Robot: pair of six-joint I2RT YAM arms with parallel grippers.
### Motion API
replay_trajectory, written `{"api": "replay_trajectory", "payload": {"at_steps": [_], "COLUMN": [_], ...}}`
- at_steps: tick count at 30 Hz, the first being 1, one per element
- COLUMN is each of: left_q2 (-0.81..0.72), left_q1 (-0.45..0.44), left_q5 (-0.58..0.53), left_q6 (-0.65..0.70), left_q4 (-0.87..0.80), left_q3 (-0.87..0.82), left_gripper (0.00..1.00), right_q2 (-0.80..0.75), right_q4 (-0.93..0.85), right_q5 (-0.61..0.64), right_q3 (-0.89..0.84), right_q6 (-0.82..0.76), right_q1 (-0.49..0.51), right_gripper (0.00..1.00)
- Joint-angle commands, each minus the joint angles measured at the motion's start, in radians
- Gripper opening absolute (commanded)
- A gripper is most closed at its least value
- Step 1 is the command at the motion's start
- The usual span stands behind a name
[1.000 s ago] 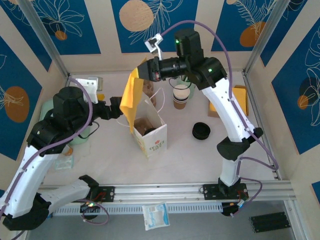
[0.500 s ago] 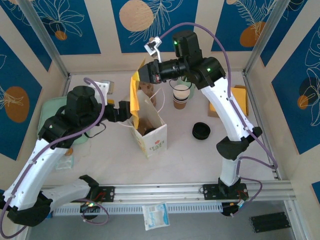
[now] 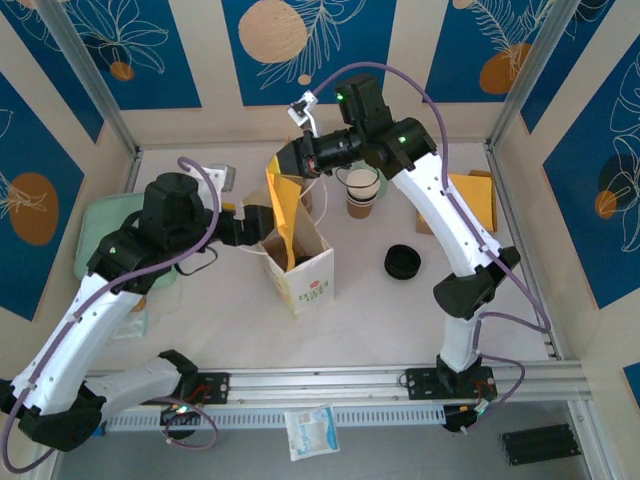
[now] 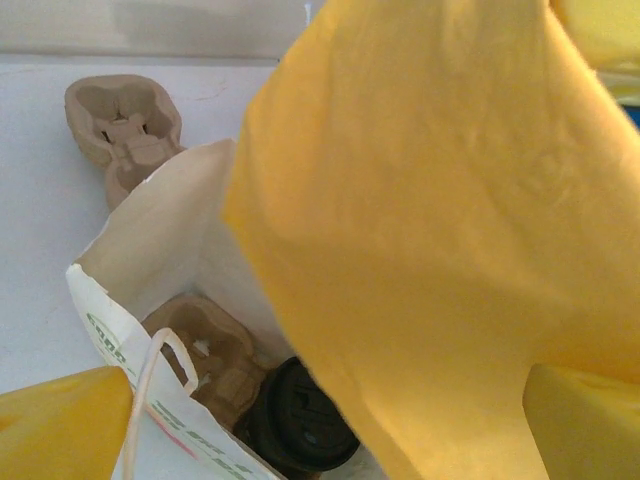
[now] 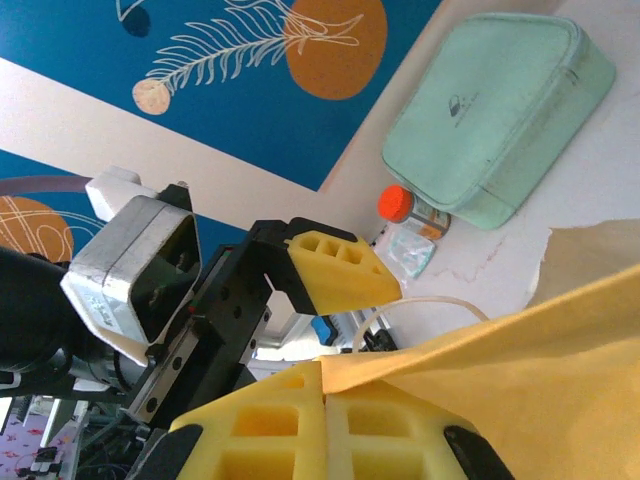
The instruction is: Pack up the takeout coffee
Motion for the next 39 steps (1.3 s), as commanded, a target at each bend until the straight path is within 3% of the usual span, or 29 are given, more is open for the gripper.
{"api": "replay_trajectory", "payload": {"at_steps": [1, 10, 27, 35, 39], "left_q2": [0.001, -0.002, -0.017, -0.018, -0.023], "left_q1": [-0.005, -0.009, -0.009, -0.009, -0.009], "left_q5": [0.029, 0.023, 0.014, -0.007, -0.029], "left_q6": [-0.016, -0.01, -0.016, -0.029, -0.036], "left_q4": [0.033, 0.031, 0.043, 0.052, 0.05], "left_q3": [-0.009, -0.015, -0.045, -0.033, -0.024], "left_gripper": [0.99, 1.0, 0.99, 0.99, 0.99], "right_q2": [-0.028, 0.018, -0.129, -0.125, -0.124], "right_q4": [0.013, -0.008, 0.073, 0.063, 0.044], "right_q5": [-0.037, -0.041, 0.085, 0.12, 0.153], "right_q3": [-0.005, 0.048, -0.338, -0.377, -0.373], "right_q6": [-0.011, -0.018, -0.036, -0.054, -0.072], "right_q1": [0.007, 0.034, 0.04, 0.042, 0.045], "right_gripper": [0.0, 0.0, 0.0, 0.0, 0.06]}}
